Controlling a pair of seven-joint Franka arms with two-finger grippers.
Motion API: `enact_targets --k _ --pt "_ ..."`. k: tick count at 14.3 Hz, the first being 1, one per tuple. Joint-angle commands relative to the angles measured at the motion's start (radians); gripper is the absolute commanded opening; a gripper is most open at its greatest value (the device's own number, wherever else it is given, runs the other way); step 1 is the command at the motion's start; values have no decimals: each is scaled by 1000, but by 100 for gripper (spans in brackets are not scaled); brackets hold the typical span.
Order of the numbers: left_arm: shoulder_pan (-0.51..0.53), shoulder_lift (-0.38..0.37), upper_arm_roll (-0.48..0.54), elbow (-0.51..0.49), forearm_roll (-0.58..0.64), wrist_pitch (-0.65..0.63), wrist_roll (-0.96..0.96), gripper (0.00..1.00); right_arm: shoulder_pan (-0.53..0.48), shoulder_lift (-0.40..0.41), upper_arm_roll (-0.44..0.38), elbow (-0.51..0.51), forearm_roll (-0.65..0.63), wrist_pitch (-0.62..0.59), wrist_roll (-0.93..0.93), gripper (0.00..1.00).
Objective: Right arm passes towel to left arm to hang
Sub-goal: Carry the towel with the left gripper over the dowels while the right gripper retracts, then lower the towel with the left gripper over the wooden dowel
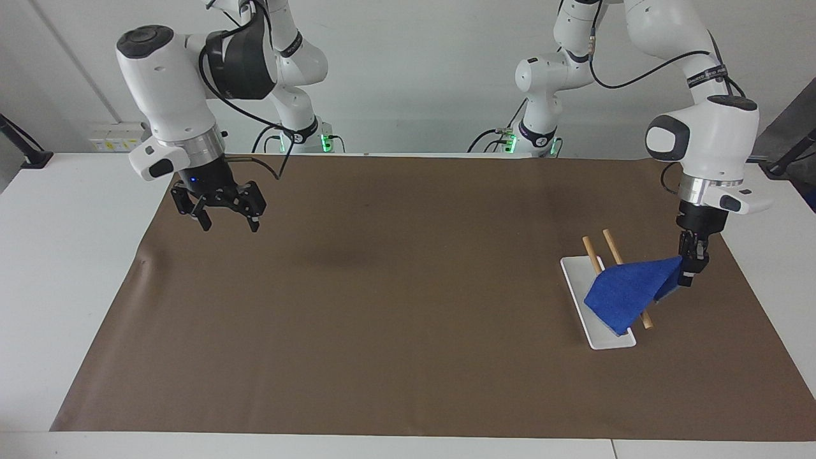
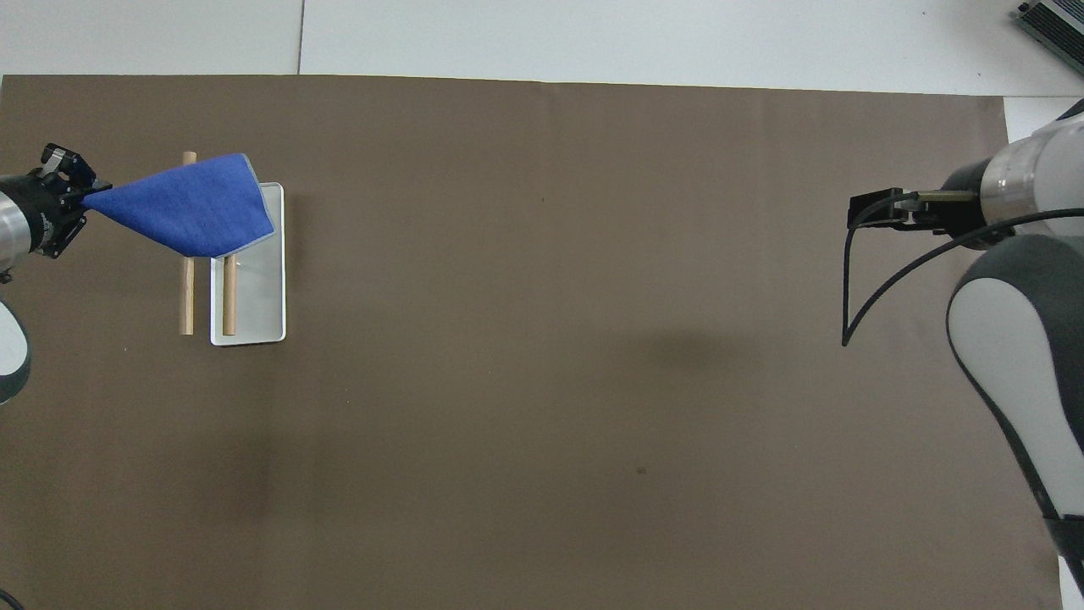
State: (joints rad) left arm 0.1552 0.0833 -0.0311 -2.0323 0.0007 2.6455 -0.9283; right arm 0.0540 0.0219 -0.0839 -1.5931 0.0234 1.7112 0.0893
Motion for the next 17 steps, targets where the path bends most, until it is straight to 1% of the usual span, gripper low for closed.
enact_targets --k 1,3,6,8,10,12,13,14,15,16,17 --pt "10 29 8 85 25 -97 14 0 -17 9 -2 62 -28 -102 26 100" --pt "10 36 11 115 42 -146 13 0 -25 -11 1 45 -46 -116 26 100" --pt "9 36 11 118 74 -160 11 0 -19 -39 4 -8 -34 -114 46 100" --pt "9 36 11 119 90 -160 13 0 -22 -39 4 -5 -31 -116 46 100" --pt "9 39 11 139 123 -189 13 0 -20 -39 4 -7 -33 -117 40 100" --pt "7 38 8 129 125 -180 13 0 -20 -40 4 -4 -42 -119 32 100" --pt "7 38 7 126 125 -173 11 0 -17 -40 6 7 -52 -139 21 100" --pt "3 36 3 101 125 -145 3 0 -17 -37 10 36 -77 -166 12 100" --pt "-2 35 0 63 125 -74 -4 0 -17 -33 12 53 -76 -185 12 100" --pt "-5 33 -1 37 124 -14 -13 0 -20 -36 12 47 -69 -183 15 100" --pt "-5 33 -9 31 124 10 -35 0 -23 -37 13 42 -68 -182 15 100"
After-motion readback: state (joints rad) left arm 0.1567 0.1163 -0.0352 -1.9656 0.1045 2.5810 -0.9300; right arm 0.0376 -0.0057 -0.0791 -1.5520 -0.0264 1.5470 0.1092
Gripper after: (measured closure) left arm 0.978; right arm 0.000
